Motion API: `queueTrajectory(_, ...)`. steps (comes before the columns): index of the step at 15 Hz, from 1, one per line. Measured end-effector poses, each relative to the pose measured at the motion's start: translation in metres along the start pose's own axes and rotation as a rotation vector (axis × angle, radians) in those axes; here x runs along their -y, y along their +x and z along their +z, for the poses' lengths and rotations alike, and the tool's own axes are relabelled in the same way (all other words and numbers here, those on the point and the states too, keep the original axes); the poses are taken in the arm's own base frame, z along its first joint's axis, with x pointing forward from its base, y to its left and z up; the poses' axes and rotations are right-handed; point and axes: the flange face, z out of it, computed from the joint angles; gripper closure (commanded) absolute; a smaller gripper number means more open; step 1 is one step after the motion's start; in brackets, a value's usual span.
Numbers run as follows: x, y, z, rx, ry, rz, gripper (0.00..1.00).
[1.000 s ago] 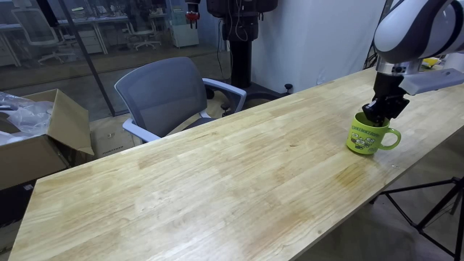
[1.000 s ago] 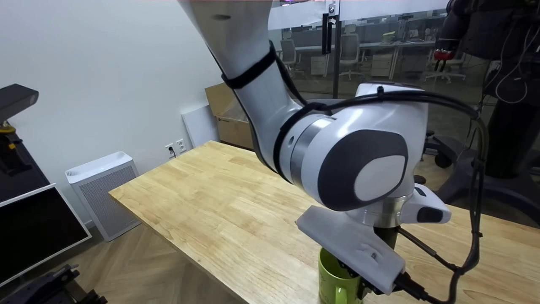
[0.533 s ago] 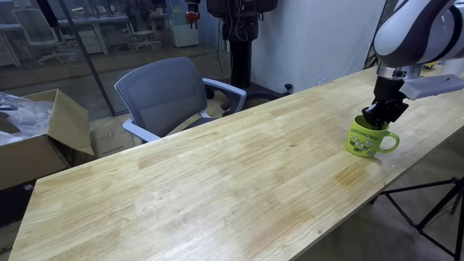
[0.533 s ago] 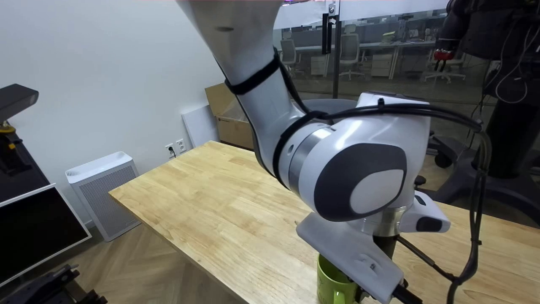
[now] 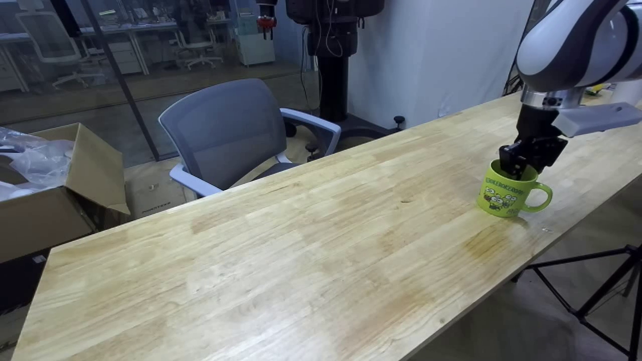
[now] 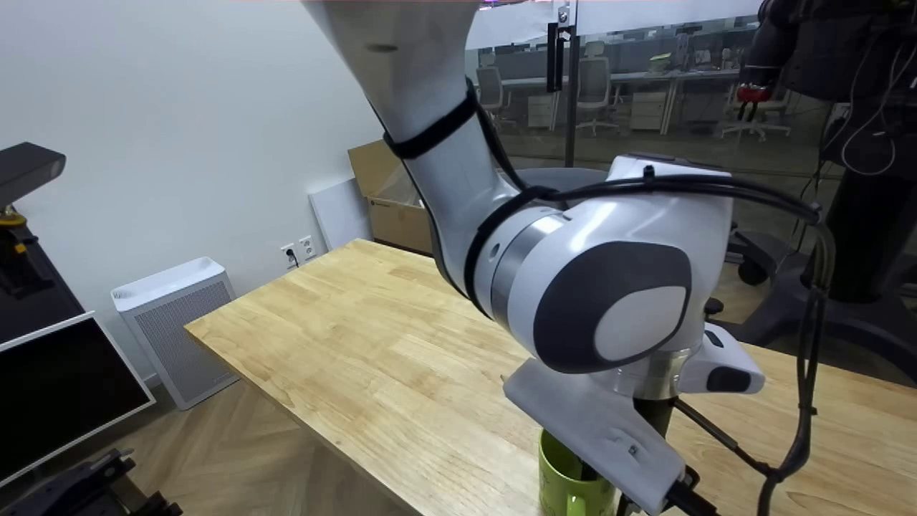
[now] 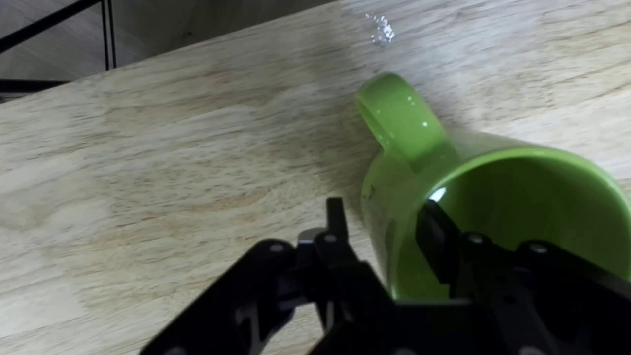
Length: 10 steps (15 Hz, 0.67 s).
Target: Move the mug to the right
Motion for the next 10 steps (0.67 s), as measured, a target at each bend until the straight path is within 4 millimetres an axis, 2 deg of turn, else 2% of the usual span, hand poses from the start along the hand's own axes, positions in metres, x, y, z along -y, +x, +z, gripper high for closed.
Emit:
queueTrajectory(4, 0.011, 0.006, -0.008, 0.015, -0.013, -0.028, 0.01)
queueTrajectory(7, 0.03, 0.018, -0.031, 0.004, -0.028, -0.061, 0.0)
queueTrajectory(10, 0.057, 0.03, -0.071, -0.017, -0.036, -0.098, 0.0)
